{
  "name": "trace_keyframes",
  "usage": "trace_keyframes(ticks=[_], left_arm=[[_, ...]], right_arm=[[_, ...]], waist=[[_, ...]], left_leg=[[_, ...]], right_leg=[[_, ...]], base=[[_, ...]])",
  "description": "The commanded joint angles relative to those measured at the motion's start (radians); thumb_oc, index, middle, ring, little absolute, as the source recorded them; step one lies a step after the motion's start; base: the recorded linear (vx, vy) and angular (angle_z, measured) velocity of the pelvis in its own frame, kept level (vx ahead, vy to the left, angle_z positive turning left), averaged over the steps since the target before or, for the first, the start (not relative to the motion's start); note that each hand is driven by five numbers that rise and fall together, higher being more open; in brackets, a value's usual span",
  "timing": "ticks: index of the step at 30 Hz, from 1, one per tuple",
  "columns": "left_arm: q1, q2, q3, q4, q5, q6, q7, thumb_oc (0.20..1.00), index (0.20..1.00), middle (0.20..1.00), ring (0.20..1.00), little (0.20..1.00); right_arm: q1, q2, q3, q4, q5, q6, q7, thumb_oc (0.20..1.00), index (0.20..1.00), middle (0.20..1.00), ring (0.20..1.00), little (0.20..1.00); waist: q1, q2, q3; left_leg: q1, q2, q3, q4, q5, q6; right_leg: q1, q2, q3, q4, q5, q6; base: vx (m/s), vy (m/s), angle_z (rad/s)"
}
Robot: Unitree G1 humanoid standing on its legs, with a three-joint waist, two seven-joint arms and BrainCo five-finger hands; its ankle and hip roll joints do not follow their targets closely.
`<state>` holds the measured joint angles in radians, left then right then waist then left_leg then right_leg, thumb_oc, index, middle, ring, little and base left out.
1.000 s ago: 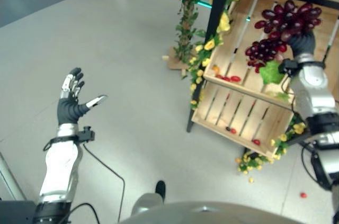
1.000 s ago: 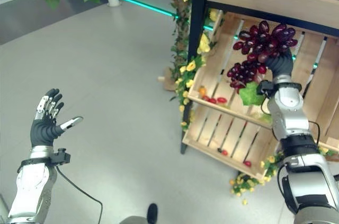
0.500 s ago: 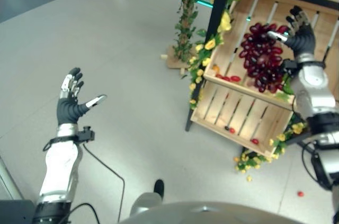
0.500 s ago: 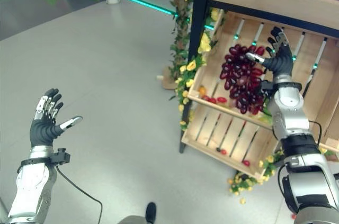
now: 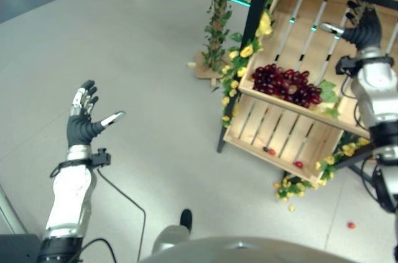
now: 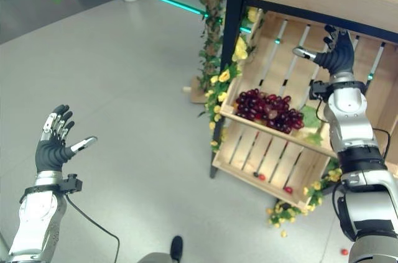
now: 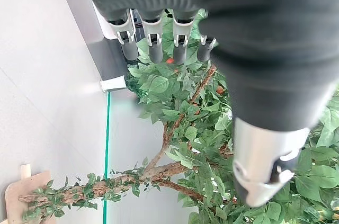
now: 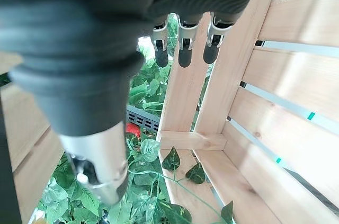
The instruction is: Pick up the fruits from the basket on one side to the basket on the other side
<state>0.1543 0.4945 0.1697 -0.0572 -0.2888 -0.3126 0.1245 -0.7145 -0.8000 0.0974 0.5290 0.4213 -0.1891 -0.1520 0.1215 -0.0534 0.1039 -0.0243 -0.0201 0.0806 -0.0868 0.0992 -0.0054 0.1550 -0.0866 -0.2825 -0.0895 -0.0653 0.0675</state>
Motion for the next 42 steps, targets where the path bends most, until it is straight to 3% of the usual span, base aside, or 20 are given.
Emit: trace_keyframes(ticks=[1, 7, 14, 24, 31, 38, 42], left_arm=[[-0.031, 0.056, 0.003, -0.038, 0.013, -0.042, 0.018, 1.0, 1.0, 1.0, 1.0, 1.0], [-0.04, 0.042, 0.01, -0.034, 0.027, -0.042, 0.025, 1.0, 1.0, 1.0, 1.0, 1.0], [-0.049, 0.019, 0.034, -0.026, 0.047, -0.043, 0.024, 1.0, 1.0, 1.0, 1.0, 1.0], [-0.052, -0.004, 0.056, -0.01, 0.075, -0.036, 0.017, 1.0, 1.0, 1.0, 1.0, 1.0], [-0.054, -0.01, 0.061, -0.002, 0.087, -0.037, 0.007, 1.0, 1.0, 1.0, 1.0, 1.0], [-0.067, -0.013, 0.053, -0.002, 0.082, -0.046, 0.008, 1.0, 1.0, 1.0, 1.0, 1.0], [-0.058, -0.03, 0.04, -0.011, 0.061, -0.05, 0.001, 1.0, 1.0, 1.0, 1.0, 1.0]], right_arm=[[-0.057, -0.053, 0.006, -0.034, -0.006, -0.053, -0.027, 1.0, 1.0, 1.0, 1.0, 1.0], [0.075, 0.008, -0.066, -0.192, 0.031, -0.079, 0.004, 1.0, 1.0, 1.0, 1.0, 1.0], [0.271, 0.119, -0.12, -0.423, 0.082, -0.103, 0.122, 1.0, 1.0, 1.0, 1.0, 1.0], [0.447, 0.235, -0.051, -0.751, 0.175, -0.072, 0.343, 1.0, 1.0, 1.0, 1.0, 1.0], [0.51, 0.248, 0.005, -0.864, 0.232, -0.039, 0.451, 1.0, 1.0, 1.0, 1.0, 1.0], [0.495, 0.247, 0.034, -0.865, 0.254, -0.039, 0.459, 1.0, 1.0, 1.0, 1.0, 1.0], [0.477, 0.25, 0.04, -0.859, 0.27, -0.049, 0.453, 1.0, 1.0, 1.0, 1.0, 1.0]], waist=[[-0.002, 0.005, -0.035], [-0.01, 0.007, -0.035], [-0.014, 0.009, -0.034], [-0.027, 0.011, -0.026], [-0.016, 0.006, -0.005], [0.001, 0.003, 0.028], [0.025, 0.018, 0.056]], left_leg=[[0.088, 0.002, 0.017, 0.043, -0.156, -0.02], [0.091, 0.001, 0.012, 0.041, -0.154, -0.021], [0.091, 0.004, 0.01, 0.039, -0.15, -0.022], [0.08, 0.009, -0.006, 0.051, -0.139, -0.033], [0.035, 0.024, -0.054, 0.085, -0.109, -0.066], [-0.038, 0.049, -0.085, 0.181, -0.09, -0.11], [-0.086, 0.077, -0.1, 0.188, -0.031, -0.143]], right_leg=[[-0.026, 0.006, -0.004, 0.078, -0.014, 0.066], [-0.023, 0.007, -0.005, 0.076, -0.014, 0.063], [-0.025, 0.006, -0.012, 0.074, -0.013, 0.06], [-0.027, 0.009, -0.031, 0.091, -0.021, 0.046], [-0.026, 0.017, -0.078, 0.082, -0.029, 0.028], [-0.014, 0.032, -0.119, 0.068, -0.038, 0.006], [-0.009, 0.038, -0.16, 0.048, -0.036, -0.003]], base=[[0.0, 0.0, 0.0], [0.0, 0.0, 0.0], [-0.02, -0.012, 0.0], [-0.04, -0.032, 0.02], [-0.11, -0.09, 0.3], [-0.12, -0.109, 0.3], [-0.16, -0.064, 0.29]])
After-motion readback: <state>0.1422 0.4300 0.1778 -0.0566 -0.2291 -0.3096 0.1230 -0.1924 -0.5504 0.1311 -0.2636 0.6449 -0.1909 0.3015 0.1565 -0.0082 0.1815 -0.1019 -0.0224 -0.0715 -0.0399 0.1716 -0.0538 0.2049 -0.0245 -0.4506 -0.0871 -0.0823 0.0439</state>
